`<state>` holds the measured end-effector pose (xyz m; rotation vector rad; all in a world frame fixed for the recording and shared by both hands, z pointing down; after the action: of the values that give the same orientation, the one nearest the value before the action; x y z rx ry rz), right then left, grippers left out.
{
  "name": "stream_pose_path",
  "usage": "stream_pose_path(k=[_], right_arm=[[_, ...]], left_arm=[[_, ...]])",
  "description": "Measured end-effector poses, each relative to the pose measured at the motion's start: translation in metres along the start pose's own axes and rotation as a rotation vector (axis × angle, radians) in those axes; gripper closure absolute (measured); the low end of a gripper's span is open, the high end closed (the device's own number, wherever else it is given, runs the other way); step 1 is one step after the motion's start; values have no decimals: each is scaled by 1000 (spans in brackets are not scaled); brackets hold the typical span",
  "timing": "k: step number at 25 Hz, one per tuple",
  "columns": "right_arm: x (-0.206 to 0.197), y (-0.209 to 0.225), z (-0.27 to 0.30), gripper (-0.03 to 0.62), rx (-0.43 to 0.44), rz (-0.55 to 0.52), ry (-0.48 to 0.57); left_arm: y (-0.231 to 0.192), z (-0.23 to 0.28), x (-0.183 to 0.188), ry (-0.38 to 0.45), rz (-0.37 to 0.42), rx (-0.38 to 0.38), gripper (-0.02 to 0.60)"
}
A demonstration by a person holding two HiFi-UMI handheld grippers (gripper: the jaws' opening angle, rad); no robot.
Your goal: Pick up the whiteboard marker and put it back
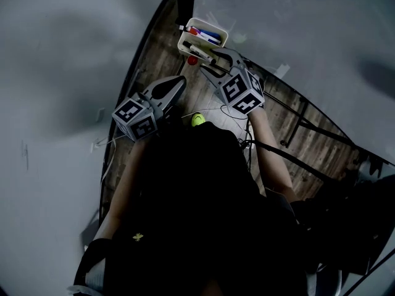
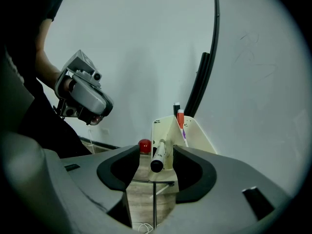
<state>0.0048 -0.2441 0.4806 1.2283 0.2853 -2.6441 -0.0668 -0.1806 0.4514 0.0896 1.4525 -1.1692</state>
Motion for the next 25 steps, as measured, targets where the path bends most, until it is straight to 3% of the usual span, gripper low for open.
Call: stream_pose_path(k=[17,25], right_arm=[[-9,-1,16,400,49,-200,-219],[-13,-1,18,456,30,-255,-230]], left_arm=[[-6,1,11,-1,-12,4,568],[-11,-2,7,-2,-19,10,568]])
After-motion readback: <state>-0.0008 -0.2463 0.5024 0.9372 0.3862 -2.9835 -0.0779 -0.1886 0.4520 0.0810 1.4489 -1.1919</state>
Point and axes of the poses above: the fingertips, and each gripper's own axes: z forward along the fingers, y to its right, x out of its top, the point moved 2 cm from there along -z, backward along the fingers, and after that the axes turned 9 degrees about x, right-handed, at the moved point
